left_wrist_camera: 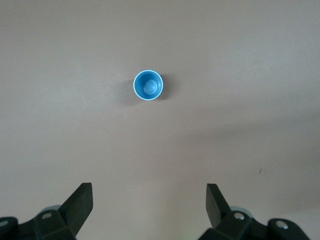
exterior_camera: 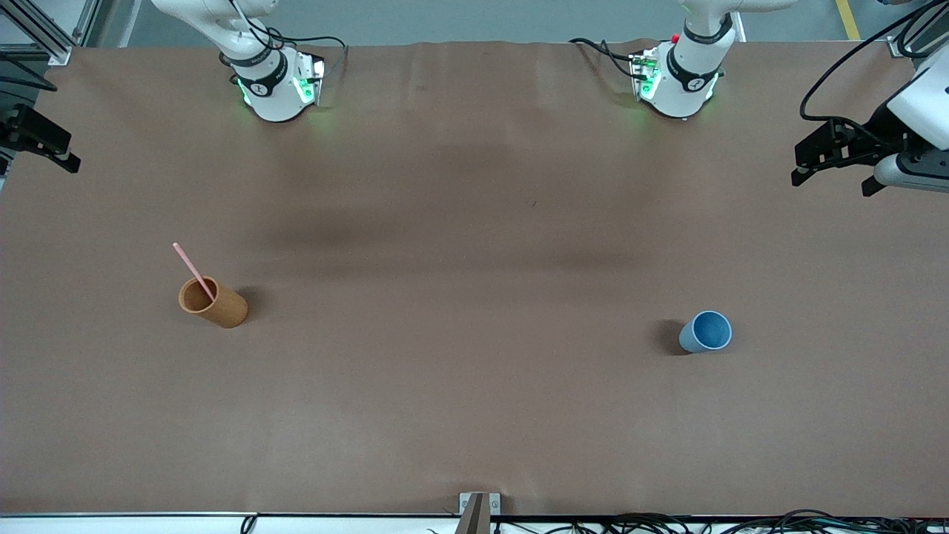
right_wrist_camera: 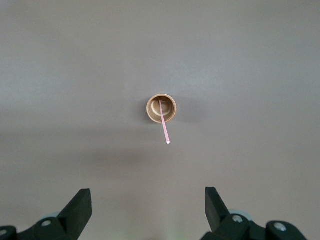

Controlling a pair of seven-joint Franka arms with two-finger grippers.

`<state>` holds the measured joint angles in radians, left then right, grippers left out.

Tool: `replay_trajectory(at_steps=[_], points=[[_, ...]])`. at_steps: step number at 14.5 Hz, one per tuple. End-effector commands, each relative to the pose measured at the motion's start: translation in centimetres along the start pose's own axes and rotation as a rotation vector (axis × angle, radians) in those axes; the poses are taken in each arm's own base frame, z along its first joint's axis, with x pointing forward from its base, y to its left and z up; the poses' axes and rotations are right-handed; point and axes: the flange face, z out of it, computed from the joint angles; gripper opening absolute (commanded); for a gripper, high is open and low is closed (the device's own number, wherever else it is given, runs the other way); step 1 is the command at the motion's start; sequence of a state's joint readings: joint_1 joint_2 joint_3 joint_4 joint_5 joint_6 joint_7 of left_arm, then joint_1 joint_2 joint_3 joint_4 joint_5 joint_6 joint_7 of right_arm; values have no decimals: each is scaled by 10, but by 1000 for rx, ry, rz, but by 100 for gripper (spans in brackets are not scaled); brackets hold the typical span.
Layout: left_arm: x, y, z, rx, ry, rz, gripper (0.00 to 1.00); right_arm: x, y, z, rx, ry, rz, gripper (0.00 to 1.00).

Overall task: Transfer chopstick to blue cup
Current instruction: 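Reach the left gripper to the blue cup while the right gripper moves out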

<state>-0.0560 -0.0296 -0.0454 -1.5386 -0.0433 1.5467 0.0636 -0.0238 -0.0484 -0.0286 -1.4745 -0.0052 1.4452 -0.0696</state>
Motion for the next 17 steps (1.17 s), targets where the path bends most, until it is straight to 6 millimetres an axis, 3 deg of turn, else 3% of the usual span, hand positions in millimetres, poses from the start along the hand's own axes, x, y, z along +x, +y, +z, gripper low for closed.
replay_trajectory(at_steps=[1,6,7,9,13,15,17], points=[[0,3,-5,22,-10,5,100,2,-1,-2,-14,9,-7,100],[3,5,0,20,-18,9,100,2,-2,-5,-4,22,-9,100],[9,2,13,17,-42,6,100,3,-4,-6,-6,25,-11,100],[26,-5,48,6,-84,-4,100,4,0,-6,-2,36,-4,100],[79,-23,154,-6,-109,-26,100,5,7,-1,-2,28,3,100],[92,-35,205,-7,-97,-42,100,18,20,21,-5,39,18,100],[100,-42,261,-4,-68,-63,100,38,26,60,-5,51,1,99]])
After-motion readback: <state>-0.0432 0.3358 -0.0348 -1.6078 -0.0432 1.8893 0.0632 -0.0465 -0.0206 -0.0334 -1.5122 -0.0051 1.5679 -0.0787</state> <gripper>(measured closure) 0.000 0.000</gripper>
